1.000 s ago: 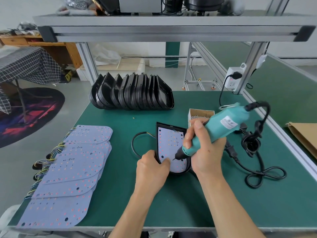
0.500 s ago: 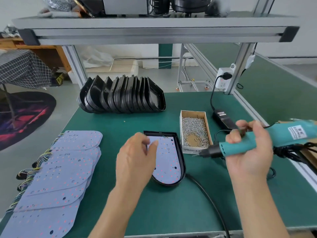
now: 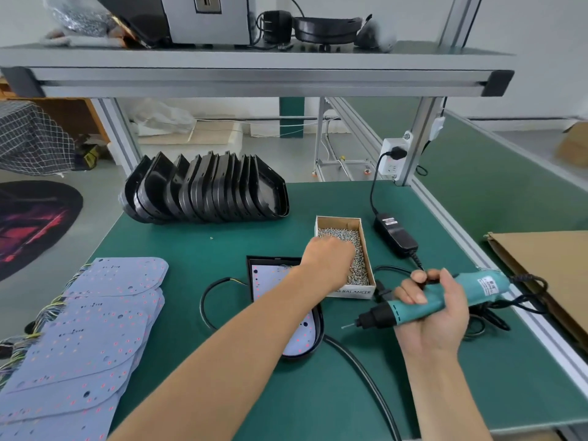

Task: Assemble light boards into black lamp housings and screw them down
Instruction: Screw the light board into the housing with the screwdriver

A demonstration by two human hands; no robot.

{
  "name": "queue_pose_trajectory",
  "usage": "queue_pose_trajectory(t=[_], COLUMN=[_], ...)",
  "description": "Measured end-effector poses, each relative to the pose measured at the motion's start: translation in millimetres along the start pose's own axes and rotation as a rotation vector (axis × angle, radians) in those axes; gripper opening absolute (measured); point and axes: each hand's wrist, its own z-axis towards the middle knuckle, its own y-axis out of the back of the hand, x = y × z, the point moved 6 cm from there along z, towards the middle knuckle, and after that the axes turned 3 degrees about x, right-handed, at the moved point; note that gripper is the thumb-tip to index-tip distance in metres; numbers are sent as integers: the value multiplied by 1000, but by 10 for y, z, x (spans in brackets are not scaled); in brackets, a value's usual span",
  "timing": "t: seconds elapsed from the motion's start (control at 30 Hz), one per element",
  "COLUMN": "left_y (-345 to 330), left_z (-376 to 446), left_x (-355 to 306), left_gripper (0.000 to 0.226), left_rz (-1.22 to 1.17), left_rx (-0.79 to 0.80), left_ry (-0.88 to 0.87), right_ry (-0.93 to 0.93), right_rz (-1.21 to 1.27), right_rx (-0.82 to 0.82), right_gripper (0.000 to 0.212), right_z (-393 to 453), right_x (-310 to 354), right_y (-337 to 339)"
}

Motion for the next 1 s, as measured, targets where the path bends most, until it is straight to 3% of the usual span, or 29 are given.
queue_pose_trajectory(t=[0.03,0.27,0.4,0.47,0.63,0.83,1.0], left_y=[-25,-48,-26,75,242,151,159], left_z=[26,131,117,49,-450,-1169,-1477], left_x=[-2,-69,-30,26,356,617,594], left_gripper=[4,44,29,12,14,18,14], left_rz=[7,83,50,-165,-1012,-1661,-1922], left_rx=[4,-38,-2,-53,-214,-268,-197], left_ry=[4,-64,-98,-74,72,143,61], right_ry=[-1,-9,-11,-6,22,28,21], right_rz=[2,-8,-21,-23,19,130,192], right_rx=[-6,8,4,-5,31,141,194], right_gripper=[22,23,21,20,24,27,28], right_z=[-1,-14,-8,-13,-27,-58,-135], right_x=[0,-45,-62,-54,23,96,42], right_y=[9,14,12,5,-194,-730,-1034])
